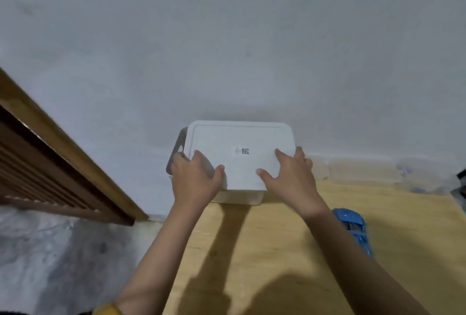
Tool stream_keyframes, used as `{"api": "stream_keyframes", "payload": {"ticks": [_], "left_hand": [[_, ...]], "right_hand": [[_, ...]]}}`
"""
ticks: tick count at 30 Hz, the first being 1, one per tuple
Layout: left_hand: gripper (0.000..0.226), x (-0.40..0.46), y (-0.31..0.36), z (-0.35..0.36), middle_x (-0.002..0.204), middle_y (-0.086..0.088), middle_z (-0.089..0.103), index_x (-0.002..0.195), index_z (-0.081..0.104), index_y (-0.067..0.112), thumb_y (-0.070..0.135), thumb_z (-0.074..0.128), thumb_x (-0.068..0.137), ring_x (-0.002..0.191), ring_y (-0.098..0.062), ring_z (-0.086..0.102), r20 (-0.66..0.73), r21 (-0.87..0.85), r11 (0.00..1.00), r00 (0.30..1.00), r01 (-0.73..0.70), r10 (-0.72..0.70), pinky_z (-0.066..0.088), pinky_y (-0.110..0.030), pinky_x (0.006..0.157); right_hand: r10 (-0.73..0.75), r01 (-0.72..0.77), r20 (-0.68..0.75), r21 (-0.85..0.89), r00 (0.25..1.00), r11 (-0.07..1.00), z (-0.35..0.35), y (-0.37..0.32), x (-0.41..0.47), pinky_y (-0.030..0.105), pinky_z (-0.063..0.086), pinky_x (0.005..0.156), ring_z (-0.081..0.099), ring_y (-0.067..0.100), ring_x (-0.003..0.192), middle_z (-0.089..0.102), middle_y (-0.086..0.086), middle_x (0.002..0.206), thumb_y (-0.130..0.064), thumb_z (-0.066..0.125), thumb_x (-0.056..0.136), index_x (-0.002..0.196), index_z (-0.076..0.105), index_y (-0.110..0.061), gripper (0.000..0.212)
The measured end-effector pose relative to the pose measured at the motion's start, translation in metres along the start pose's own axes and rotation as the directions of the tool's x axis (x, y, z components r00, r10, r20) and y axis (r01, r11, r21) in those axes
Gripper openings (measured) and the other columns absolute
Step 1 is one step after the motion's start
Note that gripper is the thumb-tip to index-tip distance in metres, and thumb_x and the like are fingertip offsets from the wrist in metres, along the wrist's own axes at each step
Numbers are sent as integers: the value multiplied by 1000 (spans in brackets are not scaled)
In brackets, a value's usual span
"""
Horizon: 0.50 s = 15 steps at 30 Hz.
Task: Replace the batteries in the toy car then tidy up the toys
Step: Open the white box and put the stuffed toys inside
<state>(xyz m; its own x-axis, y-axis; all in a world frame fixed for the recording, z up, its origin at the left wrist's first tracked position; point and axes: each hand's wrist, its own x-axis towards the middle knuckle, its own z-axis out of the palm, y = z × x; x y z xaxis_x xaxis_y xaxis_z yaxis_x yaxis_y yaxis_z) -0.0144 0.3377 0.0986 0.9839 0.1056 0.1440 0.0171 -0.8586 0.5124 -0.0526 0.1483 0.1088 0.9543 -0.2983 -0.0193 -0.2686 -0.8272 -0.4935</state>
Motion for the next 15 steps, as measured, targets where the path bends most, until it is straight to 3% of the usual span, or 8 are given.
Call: {"api": "stream_keyframes", "payload": {"ticks": [4,10,15], "left_hand": [[49,38,-29,-1,121,-17,40,108,57,8,47,65,80,113,-37,42,91,13,1000,996,22,-23,44,-39,86],[49,66,-58,9,121,-17,40,107,57,8,47,65,79,115,-37,40,146,3,1000,989,19,-19,42,-39,88],[50,68,-66,16,117,-16,39,105,53,7,48,63,79,110,-37,40,154,-4,1000,988,-20,20,46,-41,83]], "right_hand": [[21,-20,30,-36,999,999,31,-29,22,38,39,84,33,40,119,30,19,139,-54,55,83,127,45,-16,59],[103,-96,74,-101,992,990,56,-50,40,41,39,92,32,43,121,22,26,143,-52,54,84,118,47,-12,53],[123,-114,46,-164,991,980,64,-49,44,43,37,99,31,45,123,18,28,147,-56,52,85,131,41,-13,64]]}}
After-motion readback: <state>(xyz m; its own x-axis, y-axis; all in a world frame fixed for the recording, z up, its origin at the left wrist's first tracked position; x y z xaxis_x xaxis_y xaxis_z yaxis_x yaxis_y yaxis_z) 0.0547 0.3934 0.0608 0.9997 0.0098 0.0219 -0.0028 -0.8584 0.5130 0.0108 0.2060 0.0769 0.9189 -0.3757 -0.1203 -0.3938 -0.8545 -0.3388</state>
